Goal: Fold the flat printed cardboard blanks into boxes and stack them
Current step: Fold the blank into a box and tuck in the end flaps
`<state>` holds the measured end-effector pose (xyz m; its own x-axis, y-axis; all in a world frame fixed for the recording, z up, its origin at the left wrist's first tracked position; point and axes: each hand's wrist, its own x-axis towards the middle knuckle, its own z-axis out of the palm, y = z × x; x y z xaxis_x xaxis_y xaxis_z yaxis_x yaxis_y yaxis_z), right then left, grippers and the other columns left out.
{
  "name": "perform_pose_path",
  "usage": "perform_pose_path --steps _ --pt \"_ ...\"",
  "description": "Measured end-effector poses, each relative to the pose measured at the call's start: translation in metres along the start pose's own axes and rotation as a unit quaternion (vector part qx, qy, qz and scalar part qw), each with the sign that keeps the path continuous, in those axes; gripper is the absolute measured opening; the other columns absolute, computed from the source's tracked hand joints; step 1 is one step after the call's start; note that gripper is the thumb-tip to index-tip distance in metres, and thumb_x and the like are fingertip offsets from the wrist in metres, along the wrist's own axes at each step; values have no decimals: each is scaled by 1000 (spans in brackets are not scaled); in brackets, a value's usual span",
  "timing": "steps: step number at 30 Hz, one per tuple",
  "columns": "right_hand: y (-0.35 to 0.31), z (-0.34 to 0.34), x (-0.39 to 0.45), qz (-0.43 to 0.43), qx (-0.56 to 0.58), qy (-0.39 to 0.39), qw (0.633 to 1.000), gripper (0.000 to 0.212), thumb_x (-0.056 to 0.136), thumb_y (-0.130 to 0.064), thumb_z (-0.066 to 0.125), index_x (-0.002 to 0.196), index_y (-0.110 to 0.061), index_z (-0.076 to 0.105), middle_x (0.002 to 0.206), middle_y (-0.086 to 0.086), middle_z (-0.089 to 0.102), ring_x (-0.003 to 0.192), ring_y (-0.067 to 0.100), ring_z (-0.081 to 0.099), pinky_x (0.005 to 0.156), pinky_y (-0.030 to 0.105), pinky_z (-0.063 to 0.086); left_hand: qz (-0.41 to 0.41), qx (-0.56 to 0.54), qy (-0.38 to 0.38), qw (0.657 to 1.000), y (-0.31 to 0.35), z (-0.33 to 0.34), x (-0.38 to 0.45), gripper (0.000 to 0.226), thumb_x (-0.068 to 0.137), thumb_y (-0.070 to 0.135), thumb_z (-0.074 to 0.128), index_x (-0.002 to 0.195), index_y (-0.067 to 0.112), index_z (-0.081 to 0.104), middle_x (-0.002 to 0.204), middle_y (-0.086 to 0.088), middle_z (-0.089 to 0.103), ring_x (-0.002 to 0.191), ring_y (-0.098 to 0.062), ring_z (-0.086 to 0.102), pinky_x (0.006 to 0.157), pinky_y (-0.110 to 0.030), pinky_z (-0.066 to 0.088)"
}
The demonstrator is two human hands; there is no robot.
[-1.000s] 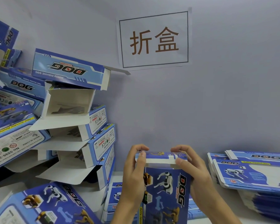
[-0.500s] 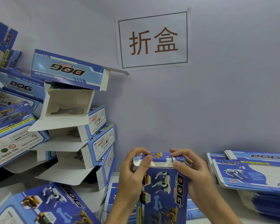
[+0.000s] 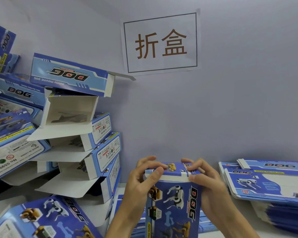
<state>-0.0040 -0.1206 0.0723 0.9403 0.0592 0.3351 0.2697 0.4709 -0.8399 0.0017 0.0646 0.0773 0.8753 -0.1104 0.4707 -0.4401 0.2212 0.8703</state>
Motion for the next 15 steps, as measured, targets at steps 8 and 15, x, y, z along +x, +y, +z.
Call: perform_pose_path --steps 8,15 --pt "-6 -4 -5 35 36 -21 999 9 65 -10 66 72 -11 62 124 9 67 100 40 70 63 41 59 4 -3 -32 999 1 1 -3 52 63 64 81 95 23 78 132 15 56 132 -19 51 84 -50 59" --pt "-7 0 -5 43 23 -38 998 9 66 -10 69 73 -12 63 129 11 62 102 43 69 62 41 61 -2 -13 -14 1000 -2 -3 -2 40 73 54 78 94 20 77 130 17 57 130 -22 54 85 -56 58"
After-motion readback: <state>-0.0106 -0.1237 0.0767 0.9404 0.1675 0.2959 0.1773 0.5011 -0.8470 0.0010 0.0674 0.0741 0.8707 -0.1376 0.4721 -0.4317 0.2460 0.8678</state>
